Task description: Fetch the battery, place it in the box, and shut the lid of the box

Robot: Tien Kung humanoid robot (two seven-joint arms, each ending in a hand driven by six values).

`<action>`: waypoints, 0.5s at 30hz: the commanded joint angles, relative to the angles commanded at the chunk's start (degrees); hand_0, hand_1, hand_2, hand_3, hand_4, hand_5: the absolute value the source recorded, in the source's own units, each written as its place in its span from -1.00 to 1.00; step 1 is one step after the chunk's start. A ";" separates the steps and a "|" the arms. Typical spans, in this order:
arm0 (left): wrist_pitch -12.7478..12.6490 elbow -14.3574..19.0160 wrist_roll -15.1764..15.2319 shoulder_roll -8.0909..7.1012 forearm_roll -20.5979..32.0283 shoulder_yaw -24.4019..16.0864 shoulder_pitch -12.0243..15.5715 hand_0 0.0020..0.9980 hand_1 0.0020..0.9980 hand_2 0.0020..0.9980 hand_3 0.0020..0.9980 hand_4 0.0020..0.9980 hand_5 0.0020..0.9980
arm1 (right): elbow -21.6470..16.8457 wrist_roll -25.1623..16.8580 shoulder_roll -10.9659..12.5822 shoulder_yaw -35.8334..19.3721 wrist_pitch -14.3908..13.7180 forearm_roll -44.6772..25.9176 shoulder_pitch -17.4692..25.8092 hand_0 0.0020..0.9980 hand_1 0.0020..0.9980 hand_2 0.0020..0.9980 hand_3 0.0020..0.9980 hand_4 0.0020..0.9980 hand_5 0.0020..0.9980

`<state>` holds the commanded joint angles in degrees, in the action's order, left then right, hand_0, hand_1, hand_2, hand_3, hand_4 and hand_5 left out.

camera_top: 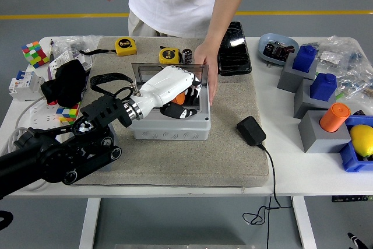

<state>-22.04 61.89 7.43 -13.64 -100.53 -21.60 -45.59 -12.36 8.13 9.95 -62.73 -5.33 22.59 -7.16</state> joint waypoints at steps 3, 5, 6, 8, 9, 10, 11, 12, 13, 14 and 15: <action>-0.69 -1.04 0.54 0.50 0.82 0.16 -0.18 -0.80 -0.74 -0.50 -0.36 0.97 -1.00 | 0.00 0.03 -0.02 0.16 -0.03 -0.05 0.05 0.33 0.34 0.35 0.11 0.93 -0.11; -1.10 -1.49 0.93 0.73 1.35 0.17 -0.19 -0.80 -0.74 -0.50 -0.36 0.97 -1.00 | 0.02 0.06 -0.04 0.35 0.01 -0.12 0.11 0.33 0.34 0.35 0.11 0.93 -0.11; -1.26 -1.69 1.07 0.82 1.51 0.14 -0.14 -0.80 -0.74 -0.50 -0.36 0.97 -1.00 | 0.03 0.07 -0.05 0.39 0.00 -0.12 0.14 0.33 0.34 0.35 0.11 0.93 -0.11; -1.49 -1.93 1.27 0.92 1.76 0.09 -0.06 -0.72 -0.48 -0.33 -0.12 1.00 -1.00 | 0.01 0.05 -0.05 0.43 -0.01 -0.17 0.17 0.33 0.34 0.34 0.11 0.93 -0.11; -1.57 -2.00 1.34 0.92 1.79 0.07 -0.03 -0.72 -0.48 -0.33 -0.12 1.00 -1.00 | -0.01 0.05 -0.06 0.44 -0.02 -0.17 0.16 0.33 0.34 0.34 0.11 0.93 -0.11; -1.65 -2.07 1.43 0.92 1.84 0.05 -0.01 -0.72 -0.48 -0.33 -0.12 1.00 -1.00 | -0.02 0.04 -0.06 0.44 -0.03 -0.17 0.15 0.33 0.34 0.34 0.11 0.93 -0.11; -1.66 -2.18 1.61 0.90 2.18 0.01 0.04 -0.72 -0.48 -0.33 -0.12 1.00 -1.00 | -0.05 0.03 -0.06 0.42 -0.06 -0.16 0.13 0.33 0.34 0.34 0.11 0.93 -0.11; -1.69 -2.29 1.80 0.89 2.43 -0.01 0.07 -0.72 -0.48 -0.33 -0.12 1.00 -1.00 | -0.06 0.02 -0.05 0.41 -0.08 -0.14 0.13 0.33 0.34 0.34 0.11 0.93 -0.11; -1.71 -2.42 2.05 0.87 2.45 -0.02 0.09 -0.72 -0.48 -0.33 -0.12 1.00 -1.00 | -0.07 0.01 -0.05 0.39 -0.09 -0.12 0.12 0.33 0.34 0.34 0.11 0.93 -0.11; -1.64 -2.53 2.18 0.84 2.41 -0.02 0.10 -0.46 -0.07 -0.10 0.05 1.00 -1.00 | -0.09 0.00 -0.05 0.38 -0.11 -0.10 0.12 0.33 0.34 0.35 0.11 0.93 -0.11; -1.54 -2.58 2.15 0.81 2.44 -0.01 0.09 -0.46 -0.07 -0.10 0.05 1.00 -1.00 | -0.10 0.00 -0.05 0.37 -0.12 -0.09 0.12 0.33 0.34 0.35 0.11 0.93 -0.11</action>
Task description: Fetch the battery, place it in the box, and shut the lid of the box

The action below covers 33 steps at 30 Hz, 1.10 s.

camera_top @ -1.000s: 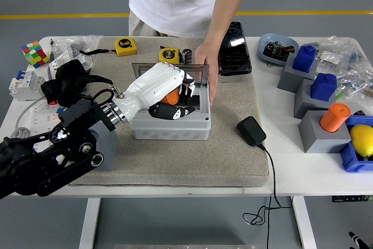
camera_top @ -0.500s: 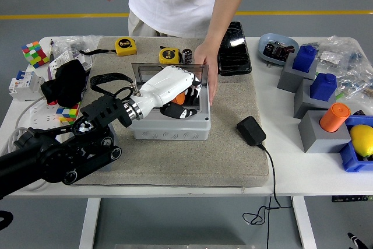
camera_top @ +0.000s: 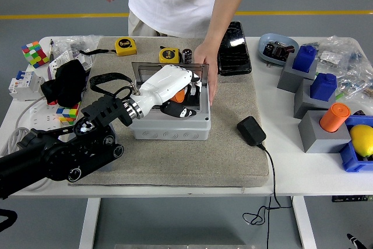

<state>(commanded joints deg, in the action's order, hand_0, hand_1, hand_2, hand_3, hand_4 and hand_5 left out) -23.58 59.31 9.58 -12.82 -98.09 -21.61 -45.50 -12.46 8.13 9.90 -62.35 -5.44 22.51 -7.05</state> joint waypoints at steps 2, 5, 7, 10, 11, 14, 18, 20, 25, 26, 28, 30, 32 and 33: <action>0.14 -0.16 0.23 -0.06 0.20 -0.04 0.05 -0.46 -0.07 -0.10 0.05 1.00 -1.00 | -0.02 0.00 0.00 0.06 0.00 0.02 0.03 0.33 0.34 0.35 0.11 0.93 -0.11; 0.31 -0.22 0.32 -0.09 0.39 -0.17 0.03 -0.30 0.03 0.04 0.11 1.00 -1.00 | -0.04 0.00 0.04 0.03 -0.01 0.02 -0.03 0.33 0.34 0.34 0.11 0.93 -0.11; 0.48 -0.24 0.30 -0.12 0.46 -0.17 0.04 -0.30 0.03 0.04 0.11 1.00 -1.00 | -0.04 0.00 0.01 -0.07 -0.03 0.04 -0.03 0.33 0.34 0.34 0.11 0.93 -0.11; 0.62 -0.29 0.36 -0.18 0.65 -0.17 0.09 -0.30 0.03 0.04 0.11 1.00 -1.00 | -0.04 0.01 0.02 -0.11 -0.06 0.04 -0.06 0.33 0.34 0.34 0.11 0.93 -0.11; 0.68 -0.27 0.31 -0.21 0.69 -0.18 0.10 -0.30 0.03 0.04 0.11 1.00 -1.00 | -0.06 0.00 0.02 -0.14 -0.07 0.03 -0.05 0.33 0.34 0.34 0.11 0.93 -0.11; 0.81 0.00 0.46 -0.37 0.91 -0.51 0.24 -0.30 0.03 0.04 0.11 1.00 -1.00 | -0.05 0.03 0.01 -0.23 -0.05 0.08 -0.04 0.33 0.34 0.34 0.11 0.93 -0.11; 0.70 1.46 0.88 -0.78 1.40 -2.10 0.96 -0.33 0.03 0.02 0.11 1.00 -0.93 | -0.07 0.00 -0.03 -0.37 -0.04 0.16 0.09 0.33 0.34 0.34 0.11 0.93 -0.11; 0.30 2.99 1.61 -1.24 1.72 -3.29 1.60 -0.33 0.03 0.02 0.11 1.00 -0.93 | -0.01 0.00 -0.11 -0.46 0.02 0.18 0.22 0.33 0.34 0.34 0.11 0.93 -0.11; -1.25 6.47 5.69 -2.29 4.33 -6.62 3.19 -0.41 -0.03 -0.04 0.09 1.00 -0.49 | 0.04 -0.11 -0.33 -0.79 -0.04 0.23 0.50 0.33 0.34 0.34 0.11 0.93 -0.11; -1.35 6.92 7.06 -2.42 5.59 -7.45 3.47 -0.41 -0.03 -0.04 0.09 1.00 -0.49 | 0.02 -0.15 -0.38 -0.84 -0.10 0.24 0.56 0.33 0.34 0.34 0.11 0.93 -0.11; -1.28 7.29 9.80 -2.56 7.73 -9.03 3.84 -0.41 -0.03 -0.04 0.09 1.00 -0.49 | 0.04 -0.18 -0.47 -0.81 -0.18 0.20 0.68 0.33 0.34 0.34 0.11 0.93 -0.11; -1.28 7.37 11.48 -2.67 8.89 -10.61 3.95 -0.25 0.07 0.00 0.19 1.00 0.14 | 0.06 -0.21 -0.54 -0.72 -0.30 0.12 0.68 0.33 0.34 0.34 0.11 0.93 -0.11; -1.55 7.19 12.70 -2.68 9.94 -11.90 3.96 -0.25 0.07 0.00 0.19 1.00 0.14 | 0.01 -0.25 -0.58 -0.72 -0.48 0.04 0.65 0.33 0.34 0.34 0.11 0.93 -0.11; -1.60 7.06 12.90 -2.66 10.23 -12.24 3.94 -0.25 0.07 0.00 0.19 1.00 0.14 | -0.01 -0.25 -0.57 -0.70 -0.54 0.00 0.65 0.33 0.34 0.34 0.11 0.93 -0.11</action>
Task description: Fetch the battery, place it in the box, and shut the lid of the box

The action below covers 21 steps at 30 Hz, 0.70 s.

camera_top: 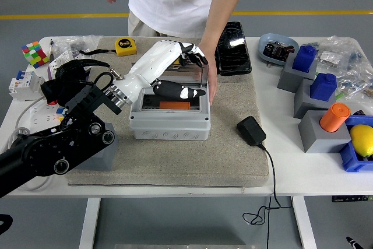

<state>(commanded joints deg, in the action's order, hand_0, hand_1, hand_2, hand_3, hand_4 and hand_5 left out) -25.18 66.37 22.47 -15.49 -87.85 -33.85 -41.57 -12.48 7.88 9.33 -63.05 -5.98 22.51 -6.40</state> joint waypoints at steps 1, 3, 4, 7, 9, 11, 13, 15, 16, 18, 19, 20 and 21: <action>0.12 -0.33 -0.28 0.10 0.24 -0.43 -0.07 -0.25 0.07 0.00 0.19 1.00 0.14 | -0.03 0.02 0.04 0.03 -0.08 -0.03 0.00 0.33 0.34 0.34 0.11 0.93 -0.11; 0.73 -0.90 -1.57 0.31 0.24 -0.76 -0.17 0.35 0.50 0.45 0.54 1.00 0.81 | -0.01 0.10 0.09 0.11 -0.11 -0.10 0.01 0.33 0.34 0.34 0.11 0.93 -0.11; 1.62 -1.63 -3.43 0.49 -0.03 -0.66 -0.26 0.35 0.50 0.45 0.54 1.00 0.81 | 0.08 0.19 0.14 0.26 -0.09 -0.24 0.04 0.33 0.34 0.34 0.11 0.93 -0.11; 3.21 -2.72 -7.54 0.46 -0.95 -0.26 -0.31 0.35 0.50 0.45 0.54 1.00 0.81 | 0.03 0.16 0.22 0.30 -0.22 -0.31 0.08 0.33 0.34 0.34 0.11 0.93 -0.11; 4.36 -3.80 -10.29 0.34 -1.44 -0.05 0.00 0.40 0.58 0.54 0.58 1.00 0.89 | 0.07 0.11 0.22 0.28 -0.40 -0.26 0.16 0.33 0.34 0.34 0.10 0.93 -0.11; 5.71 -4.52 -13.05 0.16 -2.28 -0.05 0.35 0.40 0.58 0.54 0.58 1.00 0.89 | -0.09 -0.09 0.20 0.16 -0.59 -0.17 0.24 0.33 0.34 0.34 0.10 0.93 -0.11; 6.55 -4.47 -14.74 0.03 -2.95 -0.21 0.72 0.40 0.58 0.54 0.58 1.00 0.89 | -0.09 -0.15 0.09 0.06 -0.56 -0.11 0.34 0.33 0.34 0.34 0.10 0.93 -0.11; 6.82 -3.67 -15.32 -0.25 -3.27 -0.38 1.20 0.19 0.43 0.43 0.48 1.00 0.94 | 0.00 -0.10 -0.02 0.15 -0.37 -0.15 0.42 0.33 0.34 0.34 0.10 0.93 -0.12; 6.82 -3.20 -15.41 -0.42 -3.27 -0.43 1.38 0.19 0.43 0.43 0.48 1.00 0.94 | 0.00 -0.11 -0.02 0.18 -0.32 -0.16 0.44 0.33 0.34 0.34 0.10 0.93 -0.12; 6.78 -2.13 -15.60 -0.89 -3.43 -0.45 1.81 0.19 0.43 0.43 0.48 1.00 0.94 | -0.02 -0.09 0.02 0.20 -0.24 -0.15 0.46 0.33 0.34 0.34 0.10 0.93 -0.12; 6.82 -1.56 -15.74 -1.17 -3.53 -0.48 2.09 0.19 0.43 0.43 0.48 1.00 0.94 | -0.03 -0.11 0.06 0.15 -0.25 -0.13 0.48 0.33 0.34 0.34 0.10 0.93 -0.12; 6.86 -1.19 -15.88 -1.35 -3.59 -0.51 2.30 0.19 0.43 0.43 0.48 1.00 0.94 | -0.03 -0.11 0.09 0.12 -0.24 -0.12 0.51 0.33 0.34 0.34 0.10 0.93 -0.12; 6.95 -0.79 -16.10 -1.53 -3.72 -0.53 2.49 -0.07 0.26 0.32 0.41 1.00 0.90 | -0.01 -0.09 0.11 0.14 -0.22 -0.13 0.51 0.33 0.34 0.34 0.10 0.93 -0.11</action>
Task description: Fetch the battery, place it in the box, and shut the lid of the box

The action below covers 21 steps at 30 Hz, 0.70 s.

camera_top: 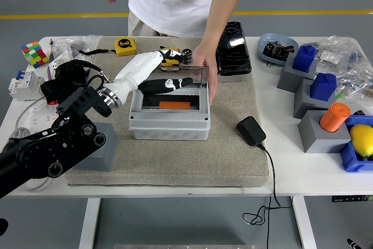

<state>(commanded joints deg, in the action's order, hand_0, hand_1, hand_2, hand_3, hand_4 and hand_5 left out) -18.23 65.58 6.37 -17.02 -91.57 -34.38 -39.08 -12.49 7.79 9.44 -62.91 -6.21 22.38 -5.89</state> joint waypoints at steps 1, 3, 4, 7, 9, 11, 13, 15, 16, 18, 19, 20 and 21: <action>0.12 0.47 -0.27 -0.23 -0.09 0.02 0.18 -0.07 0.26 0.32 0.41 1.00 0.90 | 0.03 0.04 0.01 0.02 0.04 0.00 -0.01 0.33 0.34 0.34 0.10 0.93 -0.11; 0.32 1.18 -0.64 -0.55 -0.16 0.07 0.42 -0.07 0.26 0.32 0.41 1.00 0.90 | 0.02 0.05 0.02 -0.06 0.02 0.02 -0.01 0.33 0.34 0.34 0.10 0.93 -0.11; 0.38 1.66 -0.87 -0.72 -0.30 -0.01 0.65 -0.07 0.26 0.32 0.41 1.00 0.90 | -0.02 0.02 0.03 -0.14 -0.02 0.03 0.00 0.33 0.34 0.34 0.10 0.93 -0.11; 0.73 2.77 -1.59 -1.06 -0.33 -0.13 1.14 -0.15 0.20 0.27 0.38 1.00 0.89 | -0.04 0.03 0.03 -0.26 -0.06 0.10 -0.03 0.33 0.34 0.34 0.10 0.93 -0.11; 1.06 3.74 -2.23 -1.42 -0.49 -0.09 1.59 -0.15 0.20 0.27 0.38 1.00 0.89 | -0.09 0.01 0.04 -0.38 -0.10 0.15 -0.09 0.33 0.34 0.34 0.10 0.93 -0.11; 1.26 4.31 -2.56 -1.69 -0.49 -0.07 1.93 -0.15 0.20 0.27 0.38 1.00 0.89 | -0.14 0.00 0.05 -0.45 -0.13 0.18 -0.11 0.33 0.34 0.34 0.10 0.93 -0.11; 1.65 5.42 -3.19 -2.23 -0.54 -0.07 2.59 -0.18 0.17 0.25 0.38 1.00 0.88 | -0.16 0.00 0.07 -0.49 -0.15 0.23 -0.14 0.33 0.34 0.34 0.10 0.93 -0.11; 2.13 6.64 -3.96 -2.75 -0.45 -0.14 3.19 -0.18 0.17 0.25 0.38 1.00 0.88 | -0.18 0.00 0.14 -0.49 -0.14 0.25 -0.15 0.33 0.34 0.34 0.10 0.93 -0.11; 2.41 7.61 -4.41 -3.16 -0.32 -0.19 3.62 -0.18 0.17 0.25 0.38 1.00 0.88 | -0.18 0.02 0.20 -0.51 -0.12 0.26 -0.13 0.33 0.34 0.34 0.10 0.93 -0.11; 2.71 8.58 -4.85 -3.58 -0.13 -0.26 3.99 -0.20 0.16 0.23 0.36 1.00 0.87 | -0.19 0.03 0.26 -0.61 -0.08 0.28 -0.14 0.33 0.34 0.34 0.11 0.93 -0.12; 2.99 9.19 -5.17 -3.88 0.23 -0.28 4.23 -0.20 0.16 0.23 0.36 1.00 0.87 | -0.20 0.03 0.32 -0.73 -0.08 0.31 -0.14 0.33 0.34 0.34 0.11 0.93 -0.12; 3.23 9.50 -5.41 -4.06 0.55 -0.25 4.38 -0.20 0.16 0.23 0.36 1.00 0.87 | -0.17 0.04 0.35 -0.79 -0.05 0.33 -0.15 0.33 0.34 0.34 0.11 0.93 -0.12; 3.40 9.64 -5.59 -4.18 0.79 -0.19 4.46 -0.20 0.16 0.23 0.36 1.00 0.87 | -0.14 0.07 0.37 -0.81 0.00 0.33 -0.16 0.33 0.34 0.34 0.11 0.93 -0.12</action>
<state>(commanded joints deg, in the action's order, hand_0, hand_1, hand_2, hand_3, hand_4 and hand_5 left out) -14.83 75.22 0.78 -21.21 -90.78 -34.57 -34.61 -12.63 7.86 9.81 -63.73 -6.21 22.71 -6.05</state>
